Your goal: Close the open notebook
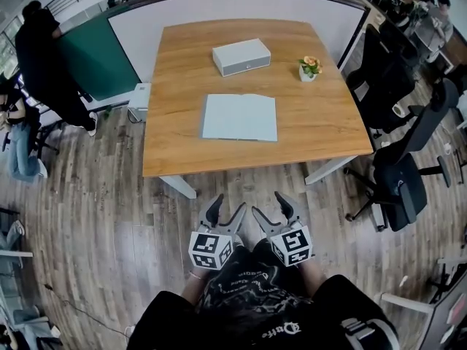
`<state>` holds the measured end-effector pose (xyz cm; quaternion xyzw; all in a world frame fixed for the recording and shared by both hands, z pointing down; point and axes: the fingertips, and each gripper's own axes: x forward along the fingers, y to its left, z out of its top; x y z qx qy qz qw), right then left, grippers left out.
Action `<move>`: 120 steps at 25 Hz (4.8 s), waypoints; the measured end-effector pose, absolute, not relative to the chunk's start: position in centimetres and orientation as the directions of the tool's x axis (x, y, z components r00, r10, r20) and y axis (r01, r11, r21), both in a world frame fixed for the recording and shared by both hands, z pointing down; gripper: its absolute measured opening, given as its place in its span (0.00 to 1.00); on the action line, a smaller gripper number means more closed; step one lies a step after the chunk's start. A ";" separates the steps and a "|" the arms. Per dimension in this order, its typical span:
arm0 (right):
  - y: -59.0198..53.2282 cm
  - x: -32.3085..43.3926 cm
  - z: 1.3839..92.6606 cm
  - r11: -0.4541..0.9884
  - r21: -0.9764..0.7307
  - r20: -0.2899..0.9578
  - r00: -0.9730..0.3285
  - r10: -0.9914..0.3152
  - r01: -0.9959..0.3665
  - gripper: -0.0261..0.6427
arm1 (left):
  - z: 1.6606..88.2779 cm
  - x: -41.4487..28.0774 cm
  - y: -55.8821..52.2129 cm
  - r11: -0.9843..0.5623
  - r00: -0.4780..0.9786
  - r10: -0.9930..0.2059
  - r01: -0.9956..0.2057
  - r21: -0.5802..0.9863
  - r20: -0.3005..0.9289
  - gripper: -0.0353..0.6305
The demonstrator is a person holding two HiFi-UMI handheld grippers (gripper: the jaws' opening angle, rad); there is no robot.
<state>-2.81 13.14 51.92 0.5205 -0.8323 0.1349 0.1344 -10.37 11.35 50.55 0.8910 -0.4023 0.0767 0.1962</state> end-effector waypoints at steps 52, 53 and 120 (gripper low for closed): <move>-16.7 2.7 51.0 0.671 -0.124 0.336 -0.667 -0.665 -0.731 0.36 | 55.6 -12.8 -18.8 -0.121 0.230 -0.823 -0.965 0.234 0.520 0.52; -16.8 2.6 51.0 0.666 -0.122 0.338 -0.662 -0.669 -0.736 0.36 | 56.3 -13.1 -19.2 -0.116 0.230 -0.805 -0.965 0.235 0.547 0.53; -15.9 5.7 51.1 0.532 -0.125 0.345 -0.539 -0.768 -0.838 0.28 | 51.6 -8.6 -18.4 -0.208 0.234 -0.774 -0.972 0.113 0.588 0.13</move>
